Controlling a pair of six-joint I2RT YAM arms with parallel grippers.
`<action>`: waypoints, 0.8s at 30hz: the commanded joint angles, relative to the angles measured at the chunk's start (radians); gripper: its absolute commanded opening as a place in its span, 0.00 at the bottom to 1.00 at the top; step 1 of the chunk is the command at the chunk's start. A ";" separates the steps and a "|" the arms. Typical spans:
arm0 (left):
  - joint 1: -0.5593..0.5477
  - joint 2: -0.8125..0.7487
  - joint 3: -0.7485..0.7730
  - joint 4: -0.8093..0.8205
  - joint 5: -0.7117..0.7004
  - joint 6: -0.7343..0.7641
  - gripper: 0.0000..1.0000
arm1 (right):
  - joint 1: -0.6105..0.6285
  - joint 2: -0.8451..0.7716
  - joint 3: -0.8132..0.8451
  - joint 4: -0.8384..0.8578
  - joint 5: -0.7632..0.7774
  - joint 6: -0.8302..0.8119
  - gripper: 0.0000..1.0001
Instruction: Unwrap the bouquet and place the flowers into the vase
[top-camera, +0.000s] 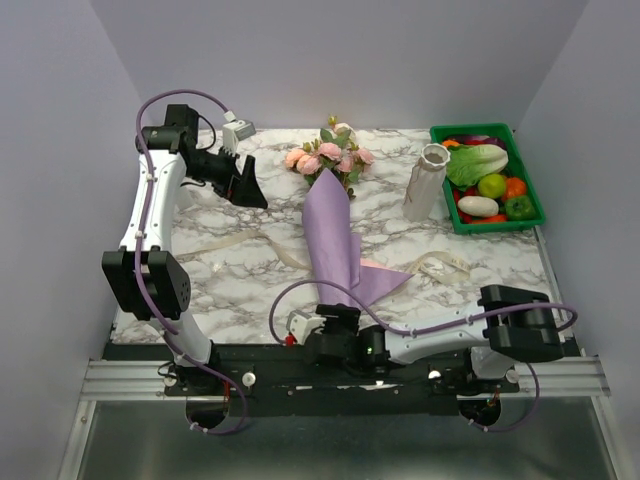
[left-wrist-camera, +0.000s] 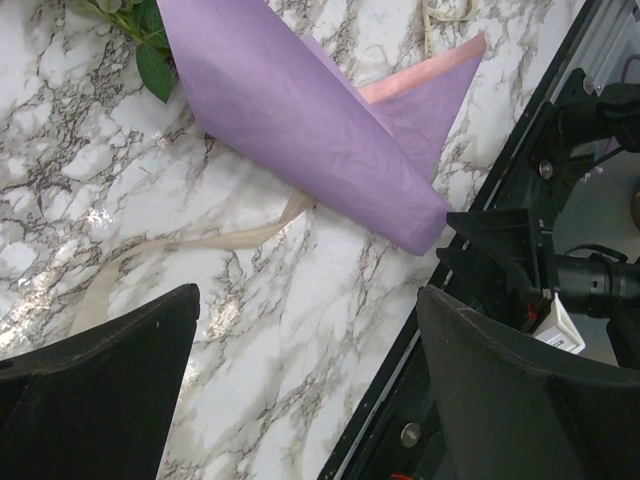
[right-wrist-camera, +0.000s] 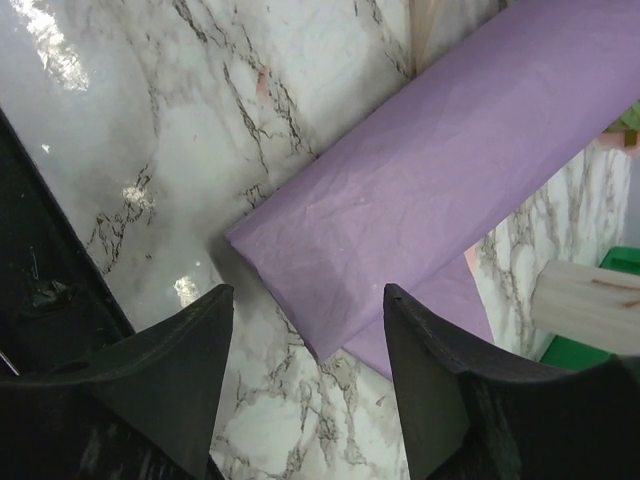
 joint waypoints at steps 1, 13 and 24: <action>0.005 -0.034 -0.036 -0.078 -0.025 0.007 0.99 | -0.039 -0.135 0.004 -0.065 0.012 0.279 0.69; 0.006 -0.037 -0.044 -0.082 -0.037 0.030 0.99 | -0.536 -0.410 -0.119 0.038 -0.322 0.636 0.47; 0.006 -0.029 -0.028 -0.078 -0.049 0.021 0.99 | -0.653 -0.195 -0.119 0.139 -0.474 0.735 0.40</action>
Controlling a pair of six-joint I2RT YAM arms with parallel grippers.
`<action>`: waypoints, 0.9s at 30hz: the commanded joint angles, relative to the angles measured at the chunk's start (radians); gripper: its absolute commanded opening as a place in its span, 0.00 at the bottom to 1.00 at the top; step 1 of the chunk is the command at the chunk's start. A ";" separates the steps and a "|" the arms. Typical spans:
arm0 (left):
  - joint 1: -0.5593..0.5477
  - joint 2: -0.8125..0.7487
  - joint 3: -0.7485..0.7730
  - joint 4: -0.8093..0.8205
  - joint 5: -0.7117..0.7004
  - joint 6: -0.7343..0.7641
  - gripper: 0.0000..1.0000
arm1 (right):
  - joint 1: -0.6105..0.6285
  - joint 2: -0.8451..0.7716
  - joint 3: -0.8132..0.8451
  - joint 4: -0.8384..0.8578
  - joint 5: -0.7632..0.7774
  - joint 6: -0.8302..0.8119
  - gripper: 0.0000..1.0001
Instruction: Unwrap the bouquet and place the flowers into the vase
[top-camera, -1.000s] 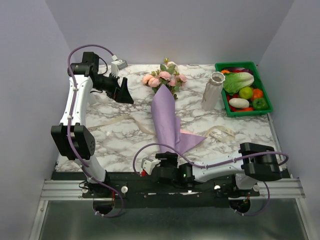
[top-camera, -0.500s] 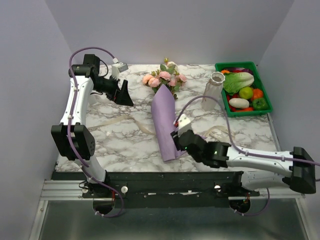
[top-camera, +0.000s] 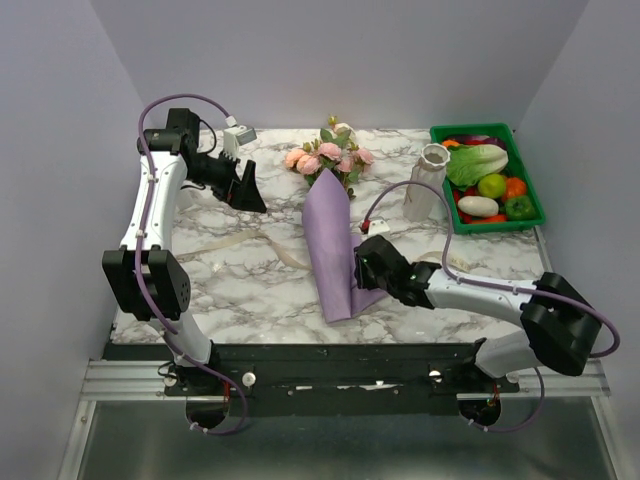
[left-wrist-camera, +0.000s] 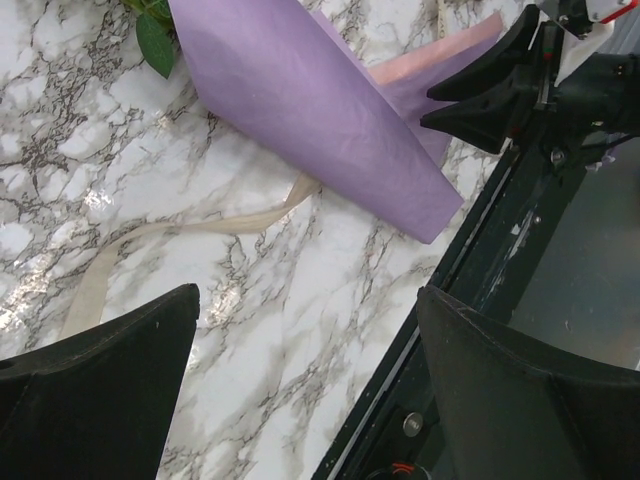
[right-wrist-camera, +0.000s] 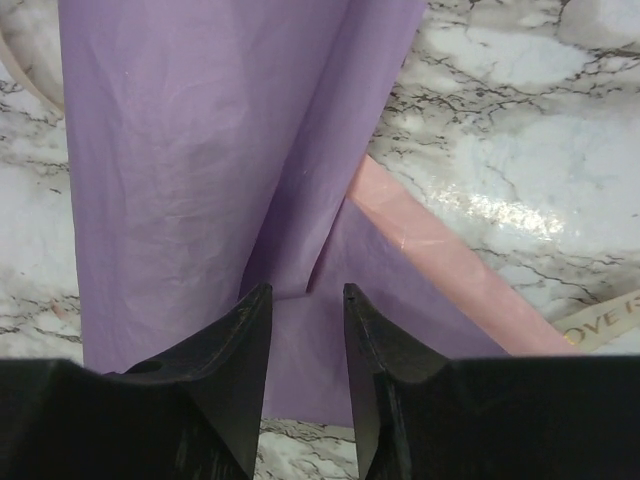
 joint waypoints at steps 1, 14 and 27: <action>0.006 -0.023 0.010 -0.074 -0.024 0.002 0.99 | -0.026 0.064 -0.006 0.092 -0.076 0.058 0.39; 0.005 -0.029 0.006 -0.074 -0.039 0.005 0.99 | -0.055 0.195 0.033 0.142 -0.081 0.078 0.44; 0.006 -0.041 -0.011 -0.048 -0.047 -0.015 0.99 | -0.027 0.212 0.082 0.204 -0.115 0.020 0.47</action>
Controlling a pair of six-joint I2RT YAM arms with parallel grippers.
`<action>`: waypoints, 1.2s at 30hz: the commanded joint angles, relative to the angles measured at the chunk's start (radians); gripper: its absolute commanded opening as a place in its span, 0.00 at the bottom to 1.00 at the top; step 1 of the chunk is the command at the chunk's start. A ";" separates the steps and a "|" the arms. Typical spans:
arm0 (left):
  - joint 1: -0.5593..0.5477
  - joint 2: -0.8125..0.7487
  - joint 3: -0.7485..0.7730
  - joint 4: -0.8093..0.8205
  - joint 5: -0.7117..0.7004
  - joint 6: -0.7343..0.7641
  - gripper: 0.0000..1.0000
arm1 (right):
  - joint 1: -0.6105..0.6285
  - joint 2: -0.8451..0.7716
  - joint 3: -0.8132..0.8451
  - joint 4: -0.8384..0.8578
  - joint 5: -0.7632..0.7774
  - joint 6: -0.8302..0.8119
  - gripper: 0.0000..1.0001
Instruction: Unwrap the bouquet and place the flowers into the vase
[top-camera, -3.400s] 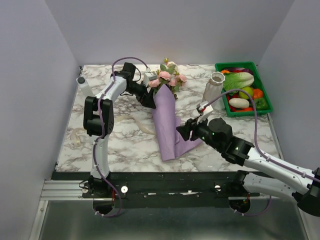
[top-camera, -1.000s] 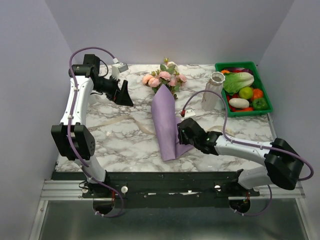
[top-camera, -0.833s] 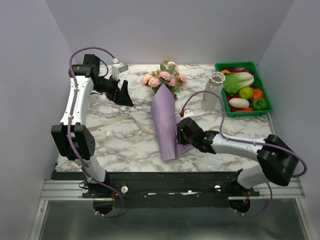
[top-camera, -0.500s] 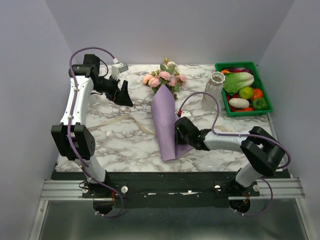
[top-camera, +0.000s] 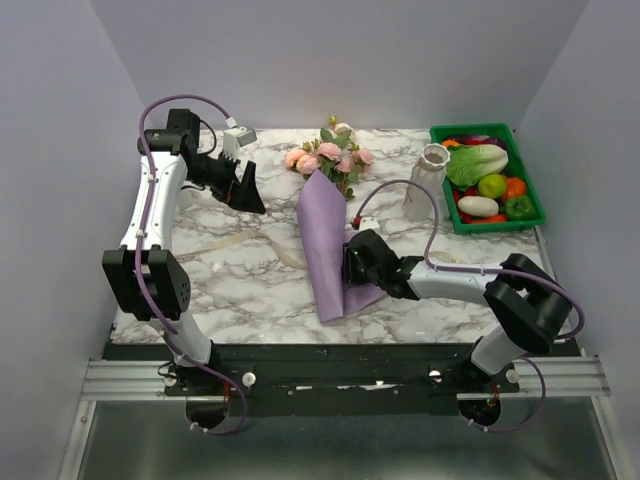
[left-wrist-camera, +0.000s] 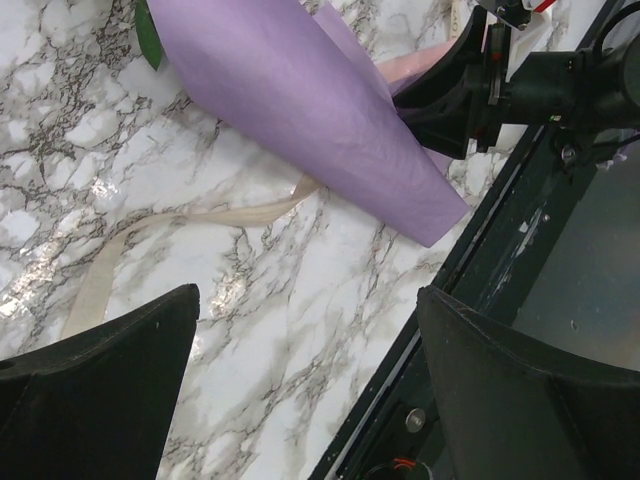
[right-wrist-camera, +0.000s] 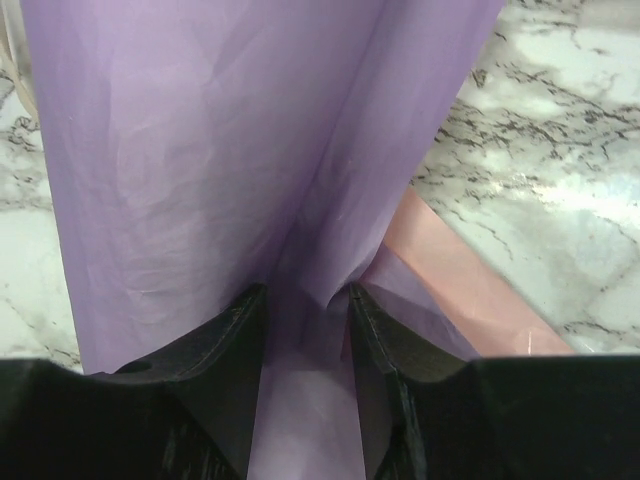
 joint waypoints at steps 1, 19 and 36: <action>0.006 -0.044 -0.009 -0.048 -0.021 -0.010 0.99 | 0.030 0.019 0.075 0.017 0.028 -0.045 0.47; 0.005 -0.156 -0.458 0.167 -0.078 -0.011 0.99 | 0.071 0.160 0.265 -0.045 0.020 -0.066 0.47; -0.087 -0.129 -0.510 0.345 -0.089 -0.050 0.99 | -0.010 -0.045 0.075 -0.060 0.023 0.029 0.53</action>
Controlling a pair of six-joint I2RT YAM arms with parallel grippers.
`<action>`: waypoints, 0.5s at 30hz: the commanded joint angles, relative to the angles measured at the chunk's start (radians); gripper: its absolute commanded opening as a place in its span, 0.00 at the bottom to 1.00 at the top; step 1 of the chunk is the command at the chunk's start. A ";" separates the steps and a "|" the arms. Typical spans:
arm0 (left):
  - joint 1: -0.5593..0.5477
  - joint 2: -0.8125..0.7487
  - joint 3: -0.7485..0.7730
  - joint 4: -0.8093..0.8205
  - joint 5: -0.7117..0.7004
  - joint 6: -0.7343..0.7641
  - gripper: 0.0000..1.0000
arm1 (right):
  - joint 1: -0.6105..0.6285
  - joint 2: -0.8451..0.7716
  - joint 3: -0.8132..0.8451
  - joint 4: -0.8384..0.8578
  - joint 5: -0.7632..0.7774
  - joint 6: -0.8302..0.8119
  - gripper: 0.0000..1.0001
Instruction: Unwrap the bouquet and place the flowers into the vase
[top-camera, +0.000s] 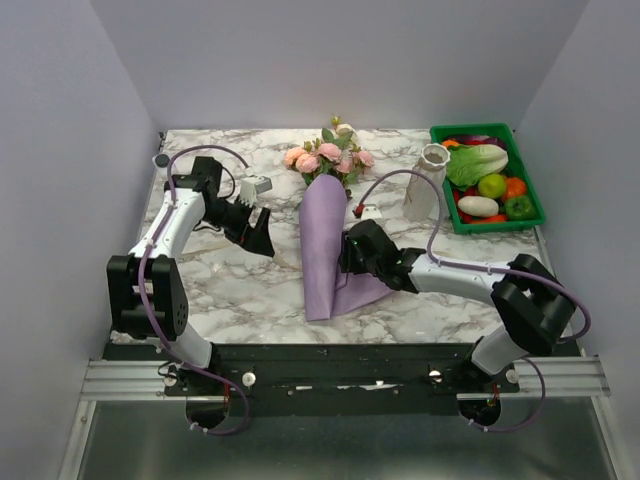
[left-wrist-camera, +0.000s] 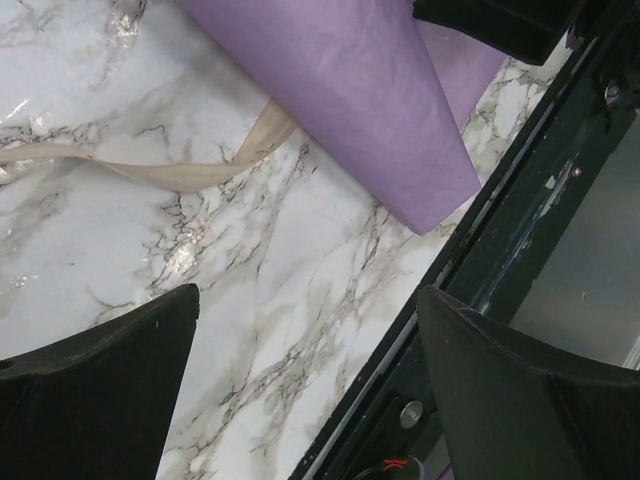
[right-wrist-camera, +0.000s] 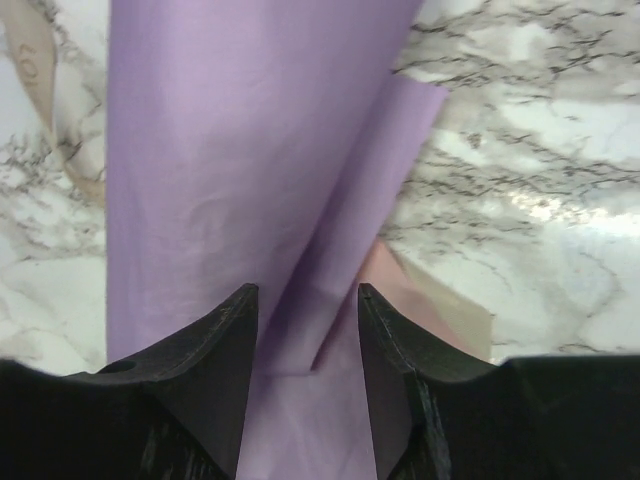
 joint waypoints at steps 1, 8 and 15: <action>-0.026 0.013 -0.006 0.097 -0.004 -0.008 0.98 | -0.014 -0.053 -0.016 0.001 -0.026 -0.004 0.53; -0.155 0.021 -0.074 0.153 0.011 0.005 0.93 | 0.005 -0.273 -0.154 0.033 -0.054 -0.124 0.50; -0.184 0.074 0.063 0.323 0.040 -0.035 0.90 | 0.025 -0.416 -0.217 0.015 -0.014 -0.159 0.46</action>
